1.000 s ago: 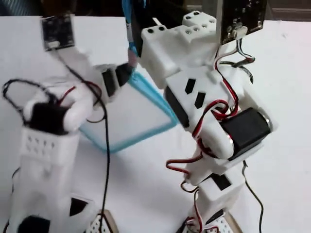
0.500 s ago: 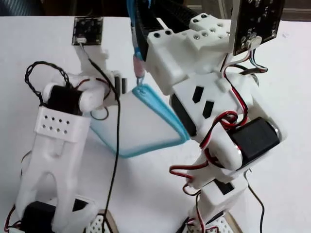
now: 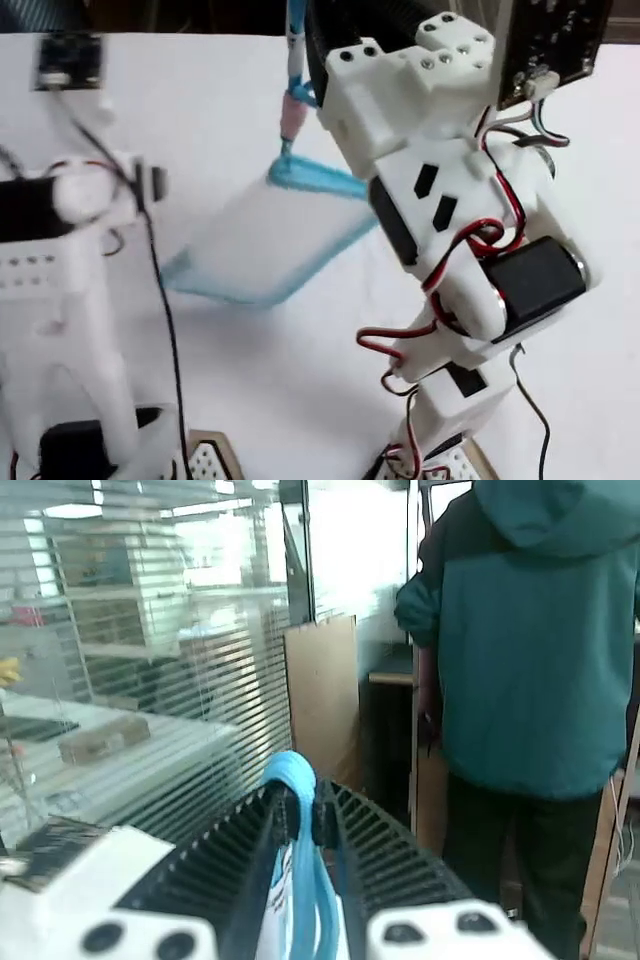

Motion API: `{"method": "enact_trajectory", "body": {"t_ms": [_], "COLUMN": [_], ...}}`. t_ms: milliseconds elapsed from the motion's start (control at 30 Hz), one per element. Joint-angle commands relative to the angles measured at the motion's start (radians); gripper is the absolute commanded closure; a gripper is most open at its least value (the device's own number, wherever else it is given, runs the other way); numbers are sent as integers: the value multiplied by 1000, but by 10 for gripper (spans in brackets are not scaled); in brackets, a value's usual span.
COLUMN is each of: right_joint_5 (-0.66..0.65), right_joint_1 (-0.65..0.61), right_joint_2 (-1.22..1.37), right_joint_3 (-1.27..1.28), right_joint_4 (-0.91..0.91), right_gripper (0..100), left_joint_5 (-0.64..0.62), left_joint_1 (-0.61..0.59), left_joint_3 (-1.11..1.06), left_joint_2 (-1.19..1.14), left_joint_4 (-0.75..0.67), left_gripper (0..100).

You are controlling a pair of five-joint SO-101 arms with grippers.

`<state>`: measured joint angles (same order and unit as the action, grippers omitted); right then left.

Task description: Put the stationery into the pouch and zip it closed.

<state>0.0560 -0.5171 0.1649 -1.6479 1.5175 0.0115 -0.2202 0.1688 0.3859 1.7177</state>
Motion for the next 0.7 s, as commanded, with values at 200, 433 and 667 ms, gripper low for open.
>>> {"method": "enact_trajectory", "body": {"t_ms": [200, 433, 667], "right_joint_5": [-124, -141, -138], "right_joint_1": [-193, -242, -266], "right_joint_2": [-24, -22, -28], "right_joint_3": [-6, 66, 163], "right_joint_4": [-8, 186, 246], "right_gripper": [982, 982, 981], "left_joint_5": [183, 259, 256], "left_joint_1": [-185, -160, -160], "left_joint_3": [23, -397, -609], "left_joint_2": [272, 653, 869], "left_joint_4": [68, -21, -61], "left_gripper": [801, 800, 800]}}
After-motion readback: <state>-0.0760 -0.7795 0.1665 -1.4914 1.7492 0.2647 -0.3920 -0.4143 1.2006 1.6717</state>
